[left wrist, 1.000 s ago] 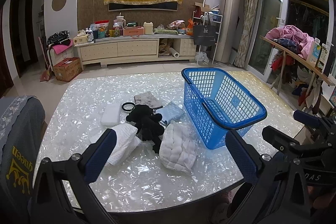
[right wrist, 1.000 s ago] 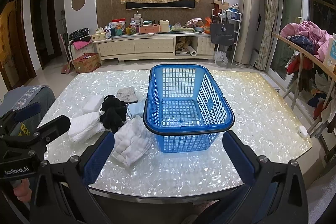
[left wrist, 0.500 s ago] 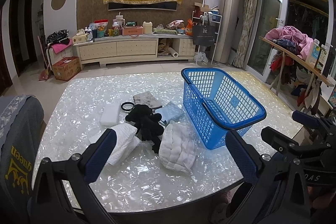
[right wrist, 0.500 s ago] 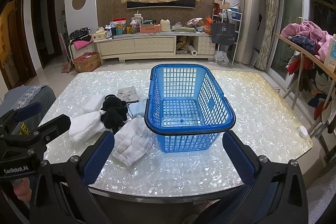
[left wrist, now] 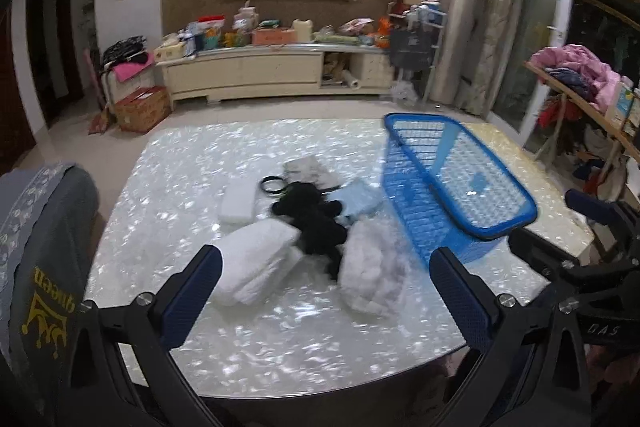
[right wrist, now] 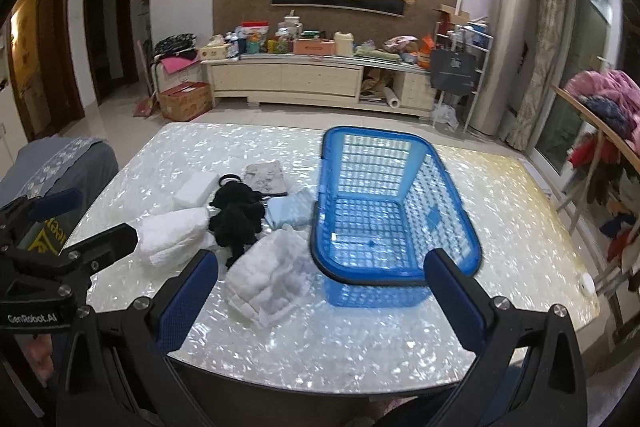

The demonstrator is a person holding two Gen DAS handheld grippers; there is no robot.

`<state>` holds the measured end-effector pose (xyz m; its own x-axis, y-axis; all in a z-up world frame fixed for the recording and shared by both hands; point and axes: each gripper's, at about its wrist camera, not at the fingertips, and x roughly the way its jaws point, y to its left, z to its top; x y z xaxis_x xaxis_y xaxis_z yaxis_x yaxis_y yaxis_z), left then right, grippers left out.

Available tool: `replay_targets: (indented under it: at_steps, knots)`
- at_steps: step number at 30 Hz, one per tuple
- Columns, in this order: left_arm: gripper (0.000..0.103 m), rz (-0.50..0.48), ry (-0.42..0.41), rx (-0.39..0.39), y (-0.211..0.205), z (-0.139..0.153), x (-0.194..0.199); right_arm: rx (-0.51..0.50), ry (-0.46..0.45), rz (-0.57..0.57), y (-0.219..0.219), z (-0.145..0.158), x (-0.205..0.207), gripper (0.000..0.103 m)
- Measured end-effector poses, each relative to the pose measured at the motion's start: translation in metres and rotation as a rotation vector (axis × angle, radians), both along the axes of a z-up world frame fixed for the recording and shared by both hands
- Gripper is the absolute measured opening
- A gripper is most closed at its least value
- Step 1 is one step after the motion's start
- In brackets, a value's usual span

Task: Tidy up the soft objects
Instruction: 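Reach the right gripper to the white quilted cloth and grasp it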

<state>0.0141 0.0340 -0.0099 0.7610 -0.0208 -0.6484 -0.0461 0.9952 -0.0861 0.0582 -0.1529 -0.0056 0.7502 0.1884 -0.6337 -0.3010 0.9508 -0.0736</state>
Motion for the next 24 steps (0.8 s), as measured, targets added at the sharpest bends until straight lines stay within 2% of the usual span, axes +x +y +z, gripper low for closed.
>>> replay_targets:
  at_steps: [3, 8, 14, 24]
  knots:
    - [0.103, 0.037, 0.03, 0.018, 0.017, -0.003, 0.003, -0.012, 0.02, 0.038, 0.01, -0.002, 0.008, 0.103]
    - [0.103, 0.053, 0.079, 0.005, 0.047, -0.01, 0.005, -0.033, 0.051, 0.104, 0.033, -0.008, 0.021, 0.103]
    - [0.103, 0.048, 0.125, 0.044, 0.068, -0.017, 0.01, -0.047, 0.145, 0.177, 0.064, -0.025, 0.041, 0.103]
    - [0.103, 0.034, 0.227, 0.033, 0.099, -0.051, 0.035, -0.069, 0.285, 0.248, 0.098, -0.062, 0.06, 0.103]
